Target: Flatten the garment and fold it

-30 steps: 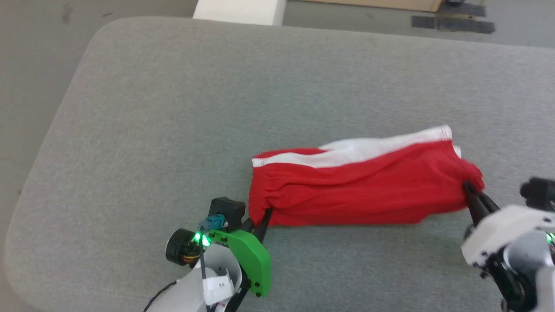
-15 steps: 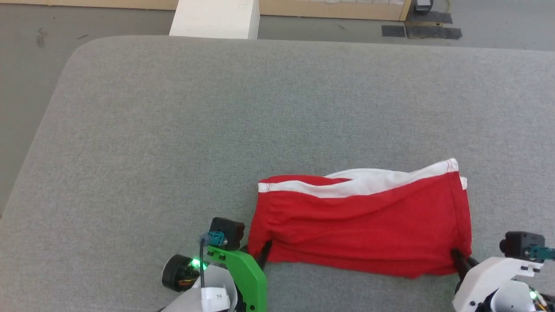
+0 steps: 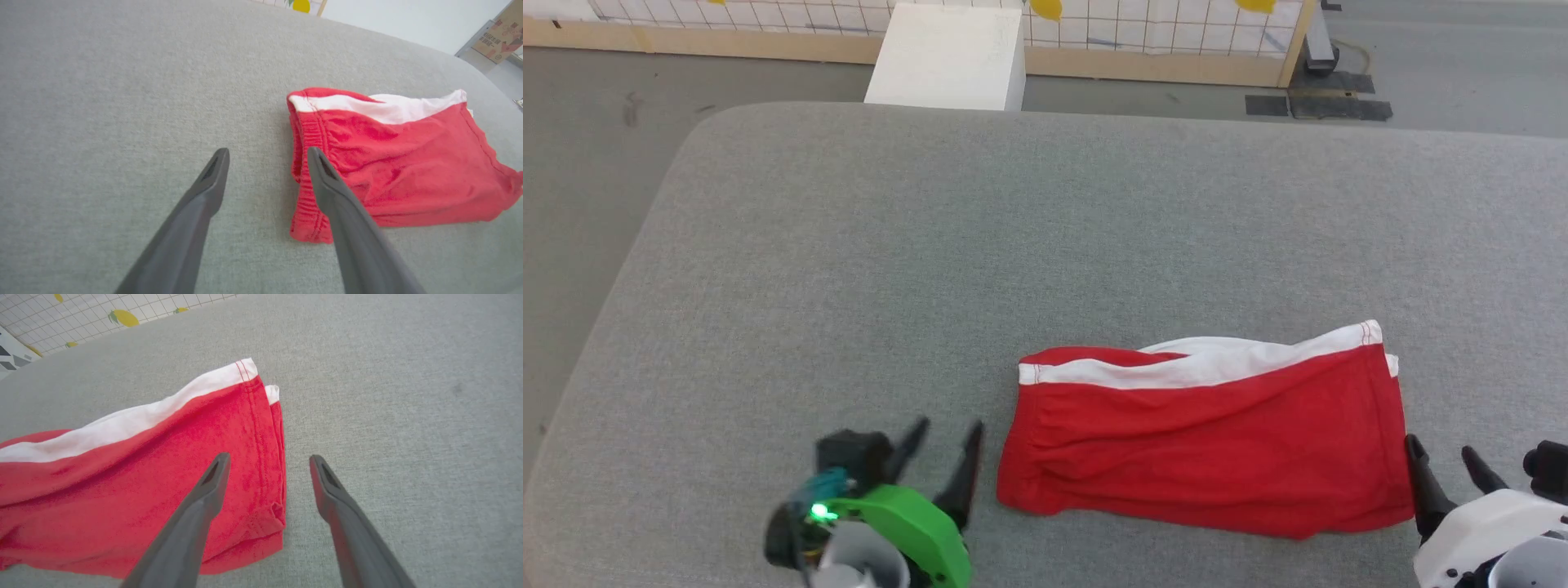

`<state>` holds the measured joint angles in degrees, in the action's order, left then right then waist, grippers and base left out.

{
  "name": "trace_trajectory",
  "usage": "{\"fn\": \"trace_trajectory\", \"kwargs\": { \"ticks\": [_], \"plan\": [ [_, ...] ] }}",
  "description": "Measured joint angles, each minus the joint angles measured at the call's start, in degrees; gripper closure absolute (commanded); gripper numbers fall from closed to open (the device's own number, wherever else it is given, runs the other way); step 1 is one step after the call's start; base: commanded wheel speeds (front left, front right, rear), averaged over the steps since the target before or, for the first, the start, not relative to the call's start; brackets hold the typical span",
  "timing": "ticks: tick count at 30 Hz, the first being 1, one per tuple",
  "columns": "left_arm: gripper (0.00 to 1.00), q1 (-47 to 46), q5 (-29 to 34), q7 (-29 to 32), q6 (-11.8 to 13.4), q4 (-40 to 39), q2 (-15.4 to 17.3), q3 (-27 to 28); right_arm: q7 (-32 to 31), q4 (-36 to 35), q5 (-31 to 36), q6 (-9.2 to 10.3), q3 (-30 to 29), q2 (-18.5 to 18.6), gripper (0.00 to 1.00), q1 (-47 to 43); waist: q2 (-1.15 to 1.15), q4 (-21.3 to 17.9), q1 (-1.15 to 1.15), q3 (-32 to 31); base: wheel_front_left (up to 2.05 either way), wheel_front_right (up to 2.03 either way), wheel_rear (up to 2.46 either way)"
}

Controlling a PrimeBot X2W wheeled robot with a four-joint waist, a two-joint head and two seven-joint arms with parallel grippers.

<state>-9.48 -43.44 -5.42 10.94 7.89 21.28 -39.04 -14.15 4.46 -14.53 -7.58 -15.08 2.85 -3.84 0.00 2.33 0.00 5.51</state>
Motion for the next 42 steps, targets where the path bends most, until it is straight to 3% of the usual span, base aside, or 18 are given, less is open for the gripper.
{"fn": "trace_trajectory", "kwargs": {
  "ticks": [4,9,16,23,33,34,35,37,42],
  "plan": [
    [0.0,-0.28,3.14,-7.54,0.57,-0.13,0.48,3.47,2.47,-1.21,1.62,0.0,-0.51,-0.01,0.0,-0.02,0.0,0.11,0.0,-0.45,0.0,0.0,0.0],
    [0.0,-1.8,8.94,-9.13,0.07,-0.86,-0.54,10.45,5.43,-0.57,2.94,0.0,-1.53,-0.01,0.0,0.91,0.0,0.24,0.0,-0.26,0.0,0.0,0.0],
    [0.0,-2.92,19.39,-9.37,-5.58,-3.44,-5.81,20.61,5.73,4.15,3.59,0.0,-2.15,-0.01,0.0,5.94,0.0,0.14,0.0,0.8,0.0,0.0,0.0],
    [0.0,-2.89,25.37,-9.37,-10.66,-2.47,-10.28,27.43,-2.53,12.7,3.78,0.0,-2.24,-0.03,0.0,11.59,0.0,-0.43,0.0,2.14,0.0,0.0,0.0],
    [0.0,-2.36,29.7,-9.37,-14.46,-0.78,-14.39,33.48,-13.79,21.8,3.61,0.02,-2.42,0.37,0.0,18.84,0.0,-0.49,0.0,3.26,0.0,0.0,0.0],
    [0.0,-2.31,30.18,-9.37,-14.64,-0.68,-14.59,33.76,-14.82,22.01,3.45,0.02,-2.0,0.62,0.25,19.24,0.0,-0.43,0.0,3.28,0.0,0.0,0.0],
    [0.0,-2.29,30.45,-9.37,-14.94,-0.59,-14.82,34.09,-15.61,22.08,3.16,0.03,-1.57,0.87,0.65,19.51,0.0,-0.38,0.0,3.28,0.0,0.0,0.0],
    [0.0,-2.26,30.89,-9.37,-15.37,-0.35,-15.4,34.74,-16.28,21.8,2.34,0.04,-0.57,1.19,1.0,19.65,0.0,-0.27,0.0,3.26,0.0,0.0,0.0],
    [0.0,-2.19,31.47,-9.36,-16.18,0.0,-16.35,36.0,-14.39,19.65,3.8,0.01,-1.79,0.01,1.0,18.92,0.0,-0.11,0.0,3.08,0.0,0.0,0.0]
  ]
}}
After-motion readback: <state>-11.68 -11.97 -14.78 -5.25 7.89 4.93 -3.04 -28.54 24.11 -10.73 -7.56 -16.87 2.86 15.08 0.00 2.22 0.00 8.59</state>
